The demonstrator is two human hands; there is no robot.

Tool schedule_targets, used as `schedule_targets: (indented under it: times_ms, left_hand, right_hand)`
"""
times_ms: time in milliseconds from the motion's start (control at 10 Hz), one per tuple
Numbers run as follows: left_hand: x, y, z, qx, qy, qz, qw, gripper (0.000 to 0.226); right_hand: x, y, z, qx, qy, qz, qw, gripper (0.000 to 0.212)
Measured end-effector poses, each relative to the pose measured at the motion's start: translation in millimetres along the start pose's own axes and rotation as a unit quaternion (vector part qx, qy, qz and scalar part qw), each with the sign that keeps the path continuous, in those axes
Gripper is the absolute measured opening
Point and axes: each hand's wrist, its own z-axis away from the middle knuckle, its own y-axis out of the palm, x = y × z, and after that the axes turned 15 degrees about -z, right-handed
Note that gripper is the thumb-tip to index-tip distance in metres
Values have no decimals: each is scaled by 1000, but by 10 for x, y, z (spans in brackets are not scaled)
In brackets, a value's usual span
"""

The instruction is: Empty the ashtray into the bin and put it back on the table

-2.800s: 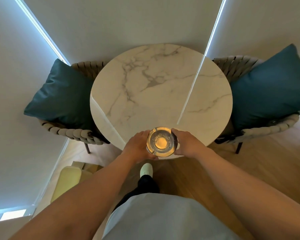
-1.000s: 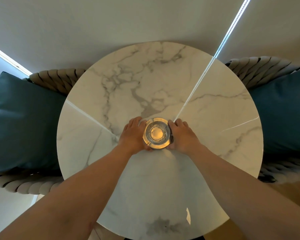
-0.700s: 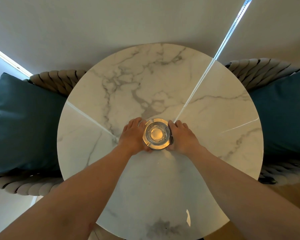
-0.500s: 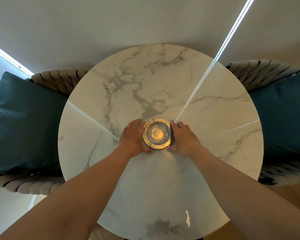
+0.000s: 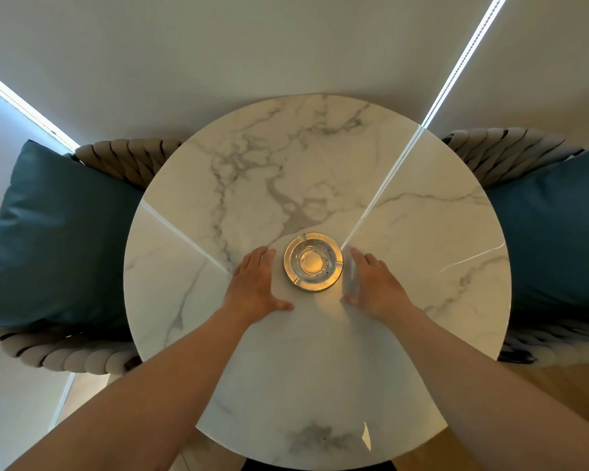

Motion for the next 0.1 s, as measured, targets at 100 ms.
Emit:
schedule_targets:
  times_ms: [100]
  left_hand:
    - [16,33,314,-21,-13,28,999,103]
  right_hand:
    - [-122,22,238,-23,15,-30,999,82]
